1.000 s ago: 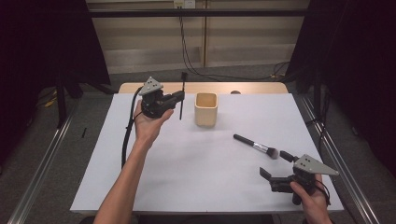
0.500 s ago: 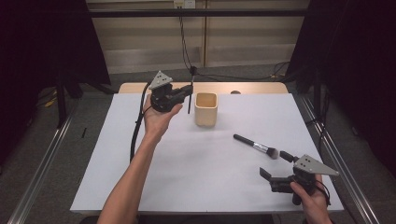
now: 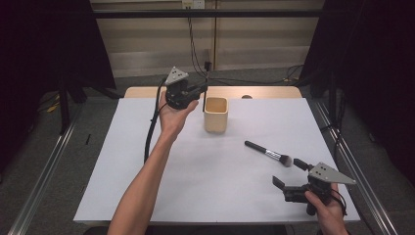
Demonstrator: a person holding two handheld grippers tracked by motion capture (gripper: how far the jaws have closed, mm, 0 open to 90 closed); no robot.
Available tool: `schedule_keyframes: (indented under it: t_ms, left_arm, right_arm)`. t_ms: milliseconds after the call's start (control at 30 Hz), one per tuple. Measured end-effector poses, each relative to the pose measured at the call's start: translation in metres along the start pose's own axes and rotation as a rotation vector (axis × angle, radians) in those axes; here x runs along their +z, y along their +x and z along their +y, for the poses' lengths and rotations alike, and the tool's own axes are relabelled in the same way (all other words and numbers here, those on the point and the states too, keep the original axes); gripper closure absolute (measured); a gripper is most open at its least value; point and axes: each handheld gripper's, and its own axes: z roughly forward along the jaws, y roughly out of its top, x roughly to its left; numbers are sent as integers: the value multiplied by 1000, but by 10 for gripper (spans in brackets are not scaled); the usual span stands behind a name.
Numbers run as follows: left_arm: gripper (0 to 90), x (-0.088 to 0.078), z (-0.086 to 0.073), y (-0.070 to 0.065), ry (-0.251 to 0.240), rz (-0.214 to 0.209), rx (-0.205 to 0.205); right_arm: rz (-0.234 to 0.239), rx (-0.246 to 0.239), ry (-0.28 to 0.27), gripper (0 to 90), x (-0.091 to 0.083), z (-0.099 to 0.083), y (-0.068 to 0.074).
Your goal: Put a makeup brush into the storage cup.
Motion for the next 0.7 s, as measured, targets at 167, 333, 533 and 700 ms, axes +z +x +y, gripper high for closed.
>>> schedule_keyframes:
  t_ms: [167, 333, 533, 700]
  left_arm:
    - [862, 7, 8, -3, -12, -3, 19]
    - [862, 14, 10, -6, -19, -15, 32]
    - [862, 25, 6, -5, -16, -16, 17]
    - [861, 34, -1, -3, 6, -14, 18]
  right_arm:
    - [0, 2, 0, 2, 0, 0, 0]
    - [-1, 3, 2, 2, 0, 0, -1]
    - [2, 3, 4, 2, 0, 0, 0]
    - [0, 5, 0, 2, -1, -1, -1]
